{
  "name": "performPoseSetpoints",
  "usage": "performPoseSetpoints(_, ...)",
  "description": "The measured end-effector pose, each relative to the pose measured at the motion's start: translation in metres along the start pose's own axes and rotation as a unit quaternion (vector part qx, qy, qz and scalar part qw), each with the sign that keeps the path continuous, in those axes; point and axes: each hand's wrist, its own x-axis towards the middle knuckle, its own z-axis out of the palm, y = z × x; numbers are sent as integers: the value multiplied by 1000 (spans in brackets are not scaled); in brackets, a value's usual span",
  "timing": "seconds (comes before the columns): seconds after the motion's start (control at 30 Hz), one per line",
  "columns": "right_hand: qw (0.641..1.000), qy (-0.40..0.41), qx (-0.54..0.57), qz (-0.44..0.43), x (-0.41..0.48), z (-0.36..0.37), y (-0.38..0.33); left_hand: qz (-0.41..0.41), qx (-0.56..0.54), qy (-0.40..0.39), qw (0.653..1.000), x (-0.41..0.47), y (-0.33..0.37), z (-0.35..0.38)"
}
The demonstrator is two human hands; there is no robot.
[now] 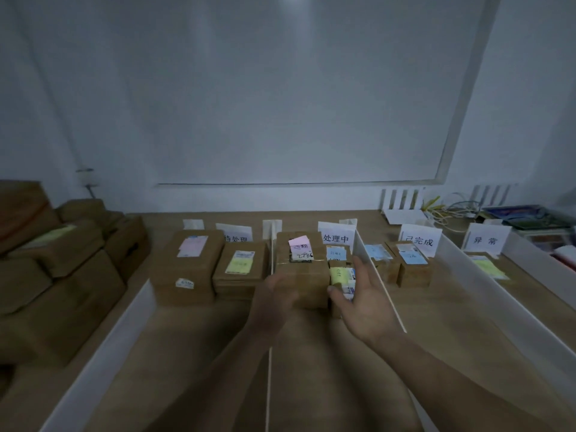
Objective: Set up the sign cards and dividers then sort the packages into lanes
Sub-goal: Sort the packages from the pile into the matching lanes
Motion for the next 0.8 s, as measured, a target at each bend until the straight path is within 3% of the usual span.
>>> performPoseSetpoints(0.43, 999, -2, -21, -47, -53, 27, -111, -63, -59, 83, 993, -82, 3, -119)
performPoseSetpoints(0.8, 995, -14, 6, -97, -89, 133, -269, -59, -84, 103, 989, -108, -41, -313)
